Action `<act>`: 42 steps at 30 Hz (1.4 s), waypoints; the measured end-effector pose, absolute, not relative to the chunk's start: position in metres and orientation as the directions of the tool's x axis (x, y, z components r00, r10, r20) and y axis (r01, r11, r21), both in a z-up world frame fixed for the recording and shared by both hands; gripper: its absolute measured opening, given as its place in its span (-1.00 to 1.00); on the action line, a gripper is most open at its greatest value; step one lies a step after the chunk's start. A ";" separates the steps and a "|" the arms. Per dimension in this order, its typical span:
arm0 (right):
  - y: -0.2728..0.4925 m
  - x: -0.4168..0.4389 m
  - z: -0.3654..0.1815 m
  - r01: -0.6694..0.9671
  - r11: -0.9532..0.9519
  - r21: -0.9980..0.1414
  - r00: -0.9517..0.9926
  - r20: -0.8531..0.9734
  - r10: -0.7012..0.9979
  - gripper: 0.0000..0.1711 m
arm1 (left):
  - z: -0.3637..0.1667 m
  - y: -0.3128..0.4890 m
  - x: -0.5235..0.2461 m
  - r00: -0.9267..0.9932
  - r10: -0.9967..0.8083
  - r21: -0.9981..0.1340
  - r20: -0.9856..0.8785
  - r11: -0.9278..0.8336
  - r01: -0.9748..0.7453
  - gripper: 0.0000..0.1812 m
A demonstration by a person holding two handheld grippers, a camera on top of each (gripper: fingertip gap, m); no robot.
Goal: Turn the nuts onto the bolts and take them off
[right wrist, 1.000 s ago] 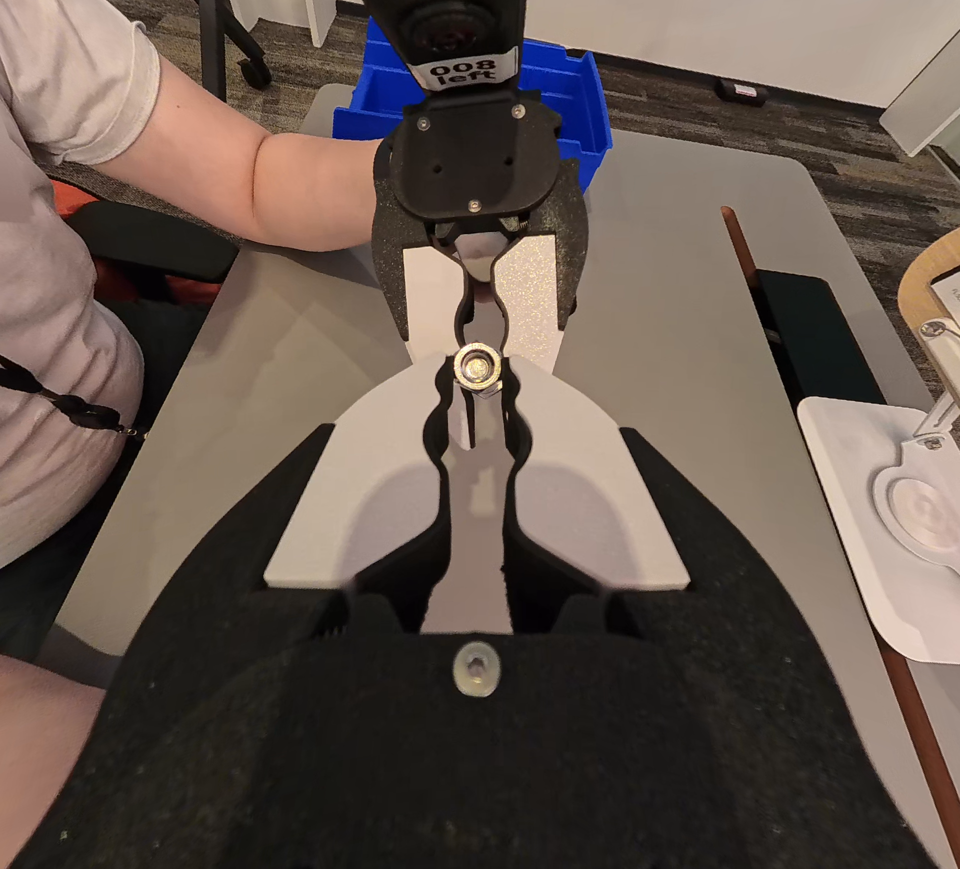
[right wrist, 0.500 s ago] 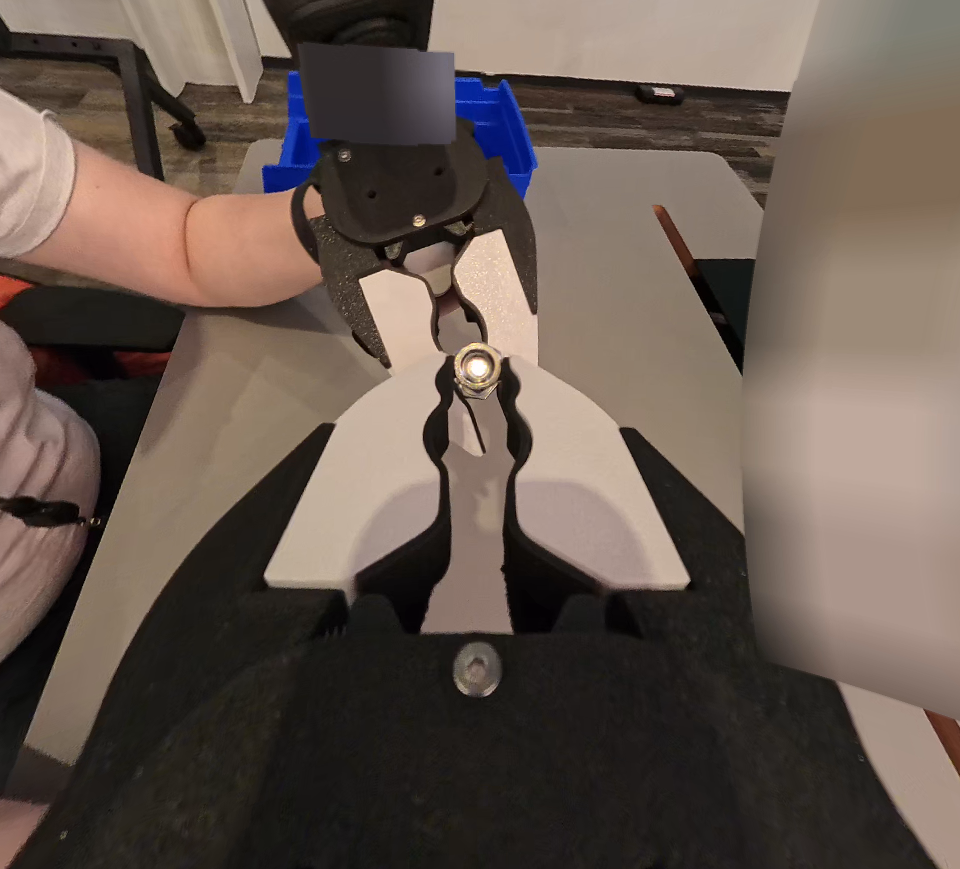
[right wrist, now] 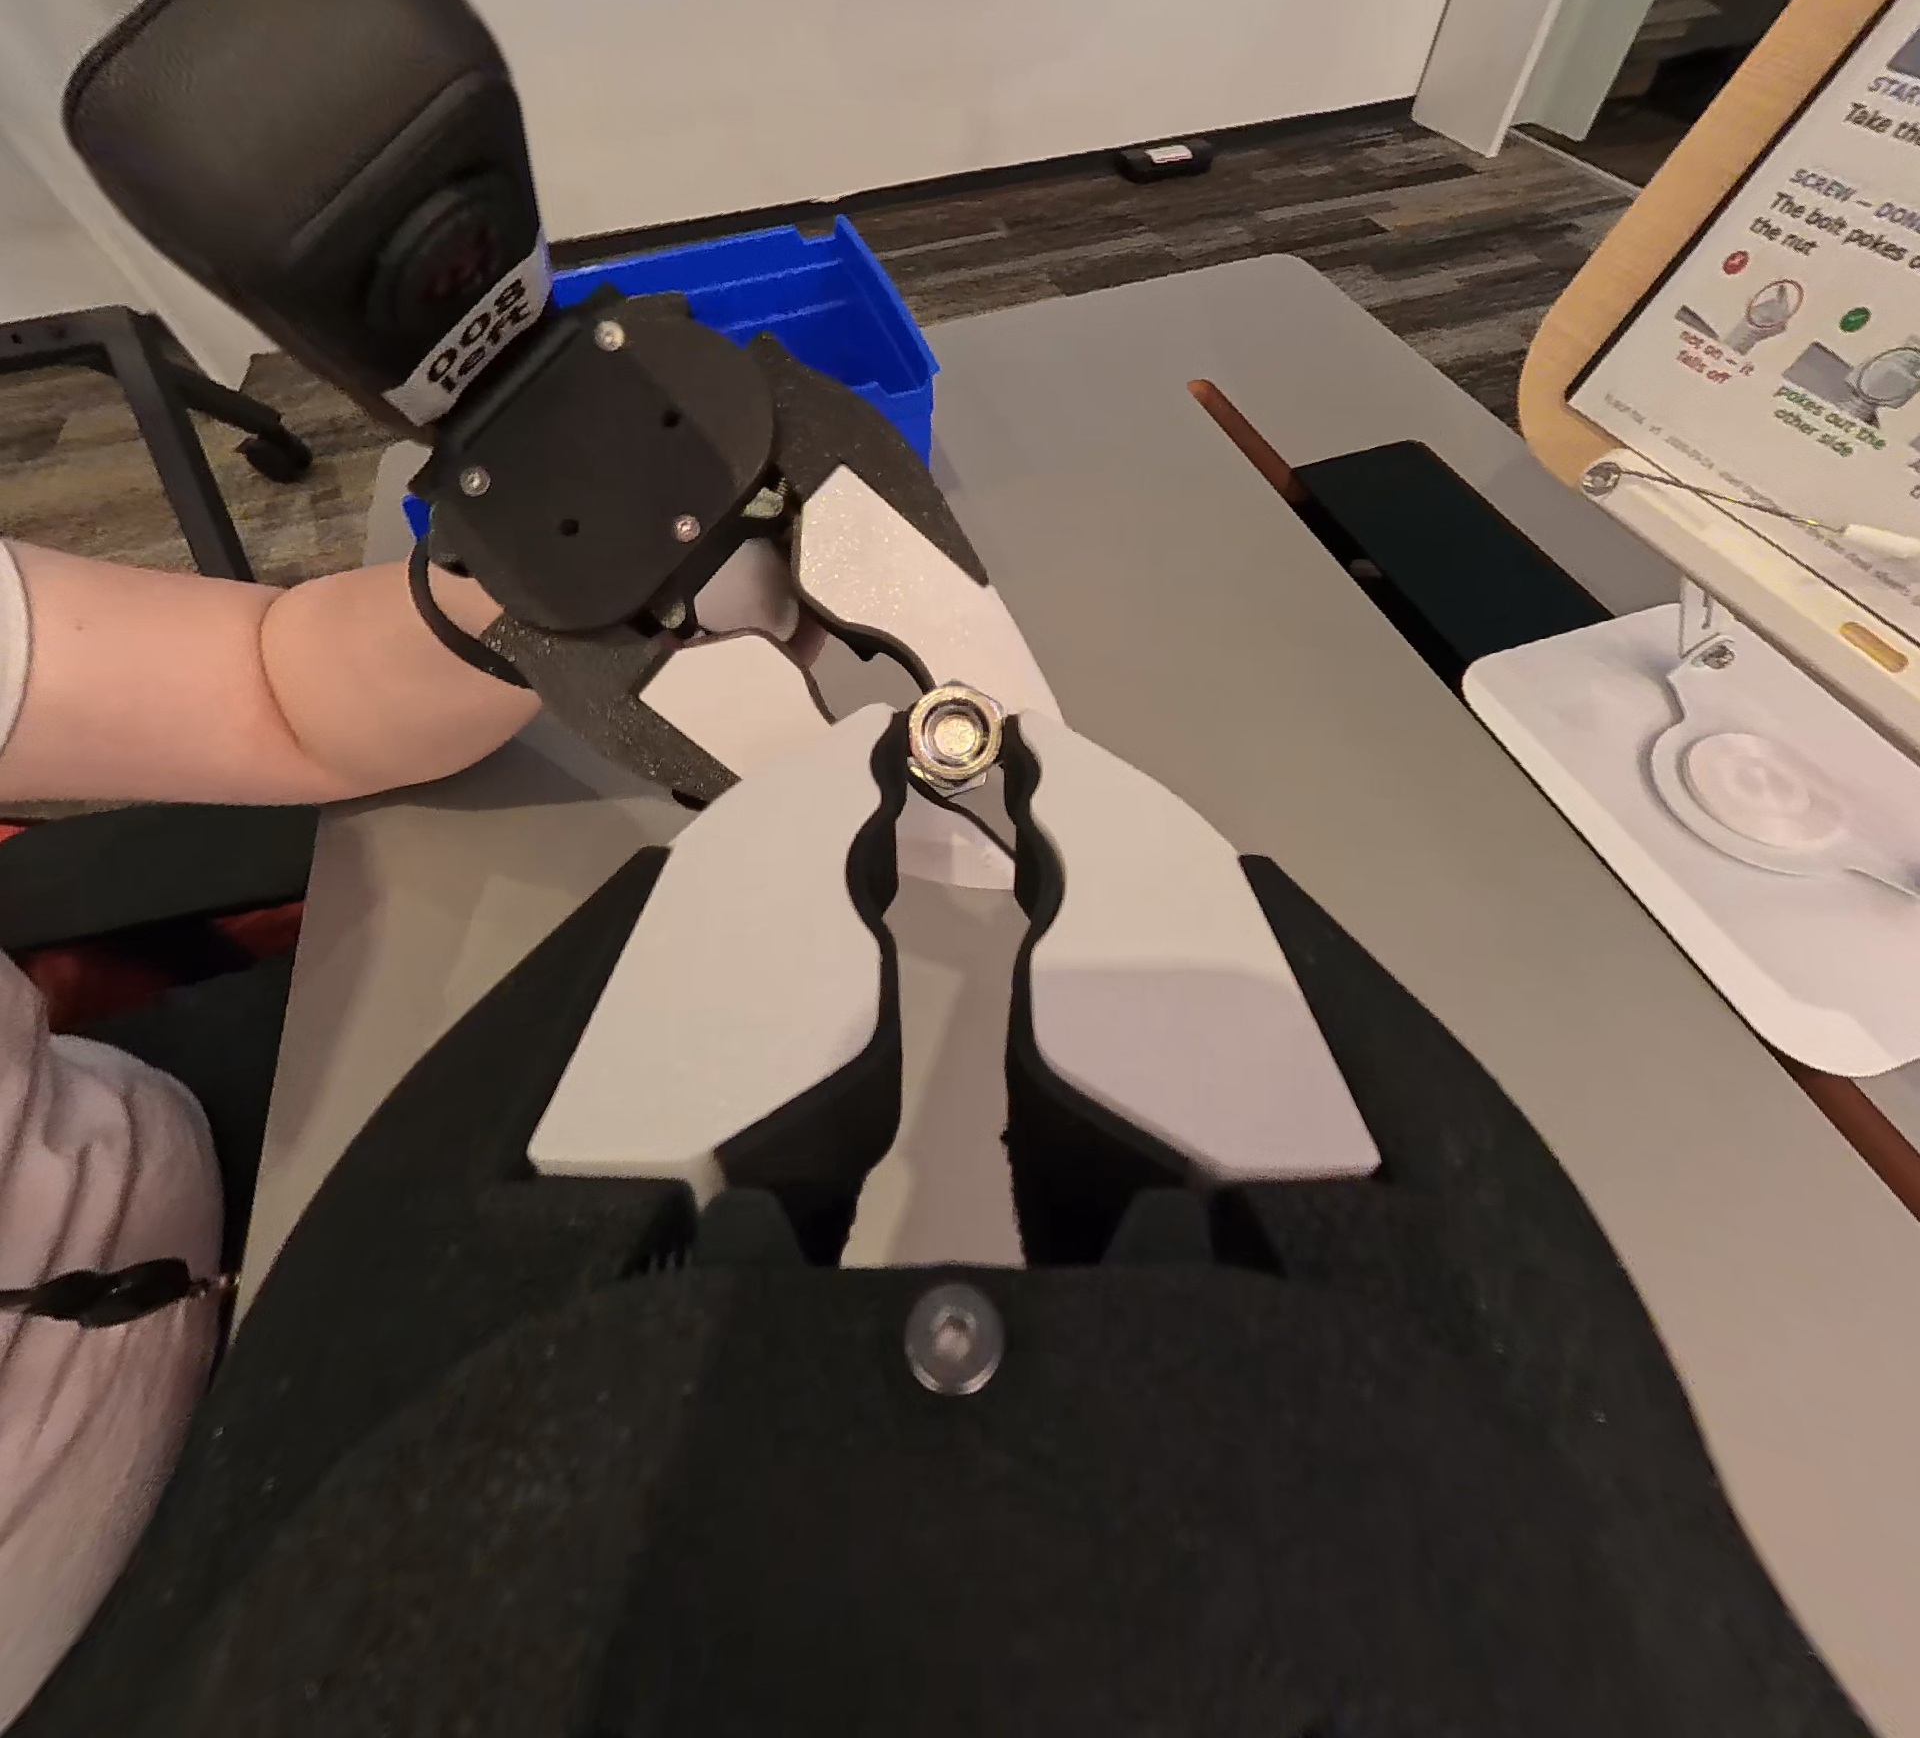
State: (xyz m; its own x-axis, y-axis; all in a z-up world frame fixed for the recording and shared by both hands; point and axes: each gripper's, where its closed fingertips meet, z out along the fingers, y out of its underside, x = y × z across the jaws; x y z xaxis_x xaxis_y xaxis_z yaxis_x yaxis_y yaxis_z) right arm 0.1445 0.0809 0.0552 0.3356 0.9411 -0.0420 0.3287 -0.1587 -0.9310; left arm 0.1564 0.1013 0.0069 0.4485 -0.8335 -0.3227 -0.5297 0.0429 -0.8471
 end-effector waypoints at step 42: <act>0.116 0.474 0.162 0.284 -0.143 -0.948 0.936 0.242 0.256 -1.00 | 0.008 0.103 0.143 0.393 -0.901 -0.883 -0.184 -0.024 -0.469 -0.84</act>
